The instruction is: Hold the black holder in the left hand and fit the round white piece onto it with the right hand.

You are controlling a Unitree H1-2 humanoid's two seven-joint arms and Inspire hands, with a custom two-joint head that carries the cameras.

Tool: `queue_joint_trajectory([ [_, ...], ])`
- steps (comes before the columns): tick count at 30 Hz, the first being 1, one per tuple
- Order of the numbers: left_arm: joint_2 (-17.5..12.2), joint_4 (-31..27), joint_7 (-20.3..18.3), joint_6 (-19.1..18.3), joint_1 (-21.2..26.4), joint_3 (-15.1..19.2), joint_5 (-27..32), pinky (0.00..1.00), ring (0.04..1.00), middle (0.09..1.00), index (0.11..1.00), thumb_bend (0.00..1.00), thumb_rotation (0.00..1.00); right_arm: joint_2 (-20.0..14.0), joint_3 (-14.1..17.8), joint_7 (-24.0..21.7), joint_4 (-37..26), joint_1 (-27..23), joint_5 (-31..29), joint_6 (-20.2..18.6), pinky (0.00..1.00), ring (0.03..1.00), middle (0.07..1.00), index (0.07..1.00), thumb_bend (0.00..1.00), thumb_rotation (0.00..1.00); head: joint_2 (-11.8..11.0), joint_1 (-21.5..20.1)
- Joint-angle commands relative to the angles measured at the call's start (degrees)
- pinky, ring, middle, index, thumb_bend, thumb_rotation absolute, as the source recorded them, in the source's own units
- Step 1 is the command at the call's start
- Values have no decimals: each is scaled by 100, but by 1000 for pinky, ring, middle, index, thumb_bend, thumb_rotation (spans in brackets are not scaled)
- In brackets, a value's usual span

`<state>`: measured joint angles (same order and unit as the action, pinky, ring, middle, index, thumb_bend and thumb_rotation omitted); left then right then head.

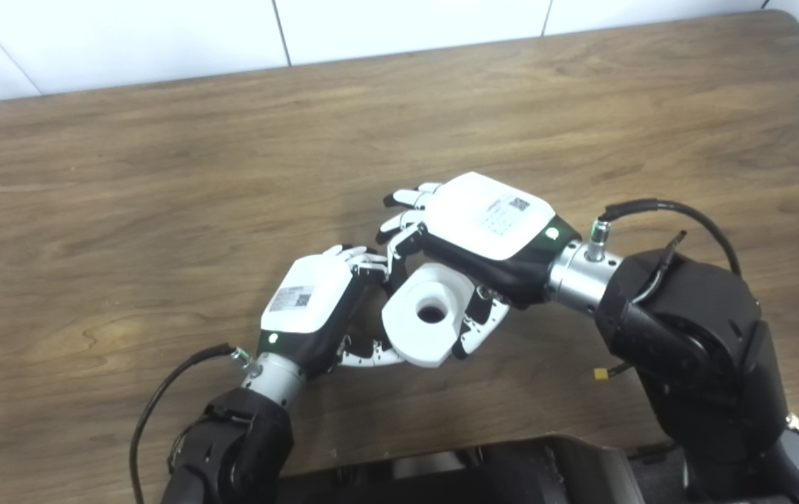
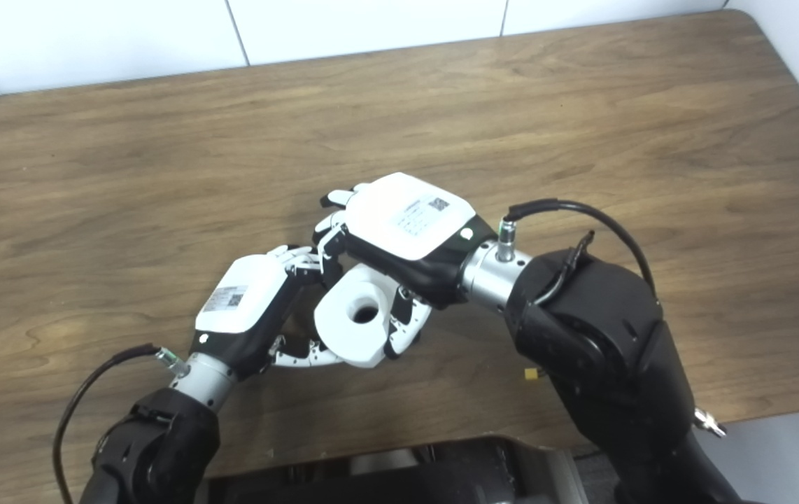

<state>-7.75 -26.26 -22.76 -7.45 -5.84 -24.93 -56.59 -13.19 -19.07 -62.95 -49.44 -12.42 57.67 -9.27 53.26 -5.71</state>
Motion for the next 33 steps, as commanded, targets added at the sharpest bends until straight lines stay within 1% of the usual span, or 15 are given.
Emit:
queue_joint_trajectory([
  [1, 14, -81, 46, 55, 13, 3, 9, 914, 859, 777, 487, 516, 52, 16, 13, -72, -128, -49, -22, 102, 925, 949, 823, 485, 517, 143, 4, -5],
  [8, 14, -83, 50, 51, 3, 11, 19, 912, 858, 775, 486, 516, 52, 27, 74, -55, -90, -44, -64, 107, 924, 952, 824, 485, 517, 143, -13, -14],
  [17, 22, -84, 37, 38, 5, 5, 7, 915, 859, 778, 487, 516, 52, 0, 181, 170, 36, 5, -114, 225, 912, 943, 817, 486, 518, 146, -16, -26],
  [26, 33, -91, 28, 27, 5, -6, -32, 913, 858, 778, 487, 516, 53, -26, 261, 155, 56, -27, -131, 214, 919, 946, 828, 494, 522, 162, -14, -19],
  [27, 32, -92, 27, 28, 4, -6, -35, 912, 857, 777, 486, 516, 52, -20, 270, 150, 54, -32, -122, 213, 918, 945, 829, 556, 672, 245, -14, -19],
  [28, 31, -93, 26, 28, 4, -6, -37, 911, 857, 777, 486, 516, 52, -16, 277, 147, 52, -34, -115, 214, 917, 945, 830, 594, 758, 297, -14, -19],
  [29, 31, -95, 18, 23, 4, -7, -43, 911, 856, 776, 486, 517, 52, -7, 289, 144, 44, -39, -111, 204, 918, 946, 833, 625, 817, 335, -14, -19],
  [31, 28, -97, 16, 22, 3, -9, -57, 910, 856, 776, 487, 517, 52, 6, 309, 128, 23, -53, -111, 190, 918, 947, 836, 651, 859, 361, -20, -15],
  [33, 24, -91, 29, 36, 4, -10, -64, 907, 854, 775, 486, 517, 52, 17, 329, 135, 9, -63, -120, 195, 919, 949, 841, 670, 876, 377, -18, -17],
])
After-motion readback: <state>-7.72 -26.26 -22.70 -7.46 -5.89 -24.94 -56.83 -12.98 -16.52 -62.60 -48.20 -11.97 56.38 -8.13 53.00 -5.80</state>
